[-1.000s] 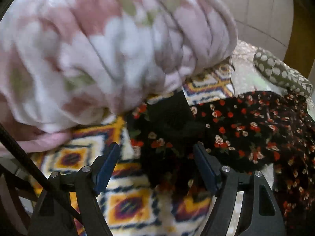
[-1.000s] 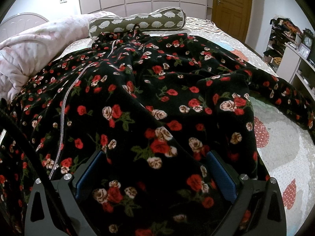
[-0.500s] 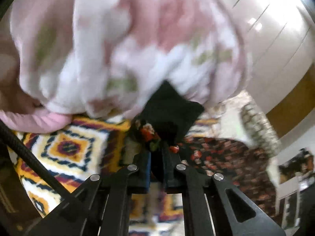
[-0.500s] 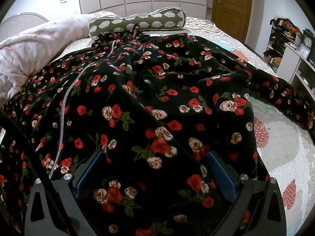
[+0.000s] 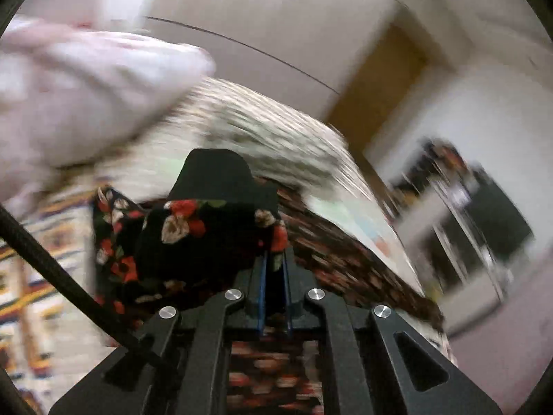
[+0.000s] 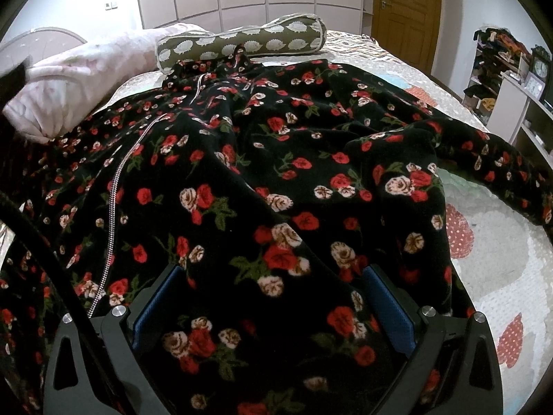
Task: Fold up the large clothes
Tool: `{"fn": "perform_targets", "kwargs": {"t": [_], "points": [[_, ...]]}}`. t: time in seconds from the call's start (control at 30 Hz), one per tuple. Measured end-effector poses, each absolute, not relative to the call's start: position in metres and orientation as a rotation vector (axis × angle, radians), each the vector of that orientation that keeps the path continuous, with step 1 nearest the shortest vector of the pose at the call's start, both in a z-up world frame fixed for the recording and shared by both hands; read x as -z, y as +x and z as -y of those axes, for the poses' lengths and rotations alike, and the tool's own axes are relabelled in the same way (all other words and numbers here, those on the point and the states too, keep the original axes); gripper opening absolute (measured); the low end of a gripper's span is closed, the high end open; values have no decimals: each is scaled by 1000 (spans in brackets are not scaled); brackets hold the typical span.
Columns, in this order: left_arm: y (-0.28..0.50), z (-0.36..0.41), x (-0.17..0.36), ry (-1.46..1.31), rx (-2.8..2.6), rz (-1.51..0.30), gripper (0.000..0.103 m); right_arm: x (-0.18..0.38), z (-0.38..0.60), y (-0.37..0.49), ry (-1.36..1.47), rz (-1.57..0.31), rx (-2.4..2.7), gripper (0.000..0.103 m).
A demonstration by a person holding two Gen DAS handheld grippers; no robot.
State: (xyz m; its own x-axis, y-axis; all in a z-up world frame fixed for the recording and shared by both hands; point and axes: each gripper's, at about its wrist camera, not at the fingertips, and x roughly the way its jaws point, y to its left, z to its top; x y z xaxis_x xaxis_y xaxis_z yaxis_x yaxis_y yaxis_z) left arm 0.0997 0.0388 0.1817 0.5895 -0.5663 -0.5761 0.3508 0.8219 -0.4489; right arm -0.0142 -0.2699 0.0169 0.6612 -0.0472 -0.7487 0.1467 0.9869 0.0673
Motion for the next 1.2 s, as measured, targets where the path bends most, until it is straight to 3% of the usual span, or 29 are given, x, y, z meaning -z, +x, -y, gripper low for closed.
{"fn": "perform_targets", "kwargs": {"t": [0.07, 0.13, 0.2, 0.37, 0.57, 0.63, 0.67, 0.7, 0.93, 1.2], "points": [[96, 8, -173, -239, 596, -816, 12, -17, 269, -15, 129, -841, 108, 103], [92, 36, -162, -223, 613, -866, 39, -17, 269, -15, 129, -842, 108, 103], [84, 42, -155, -237, 606, -880, 50, -17, 270, -15, 129, -842, 108, 103], [54, 6, -143, -209, 515, -923, 52, -18, 269, -16, 129, -848, 108, 103], [-12, -97, -145, -241, 330, -861, 66, -18, 270, -16, 133, -857, 103, 103], [-34, -130, -143, -258, 267, -844, 69, -26, 273, -17, 138, -888, 90, 95], [-42, -146, -142, -271, 240, -835, 71, -32, 275, -17, 137, -900, 90, 82], [-52, -163, -137, -285, 203, -826, 74, -49, 280, -25, 172, -885, 73, 76], [-75, -218, -90, -343, 32, -856, 74, -132, 275, -10, 330, -752, -112, 76], [-86, -223, -62, -391, 29, -907, 74, -54, 247, 91, 650, -961, -134, 76]]}}
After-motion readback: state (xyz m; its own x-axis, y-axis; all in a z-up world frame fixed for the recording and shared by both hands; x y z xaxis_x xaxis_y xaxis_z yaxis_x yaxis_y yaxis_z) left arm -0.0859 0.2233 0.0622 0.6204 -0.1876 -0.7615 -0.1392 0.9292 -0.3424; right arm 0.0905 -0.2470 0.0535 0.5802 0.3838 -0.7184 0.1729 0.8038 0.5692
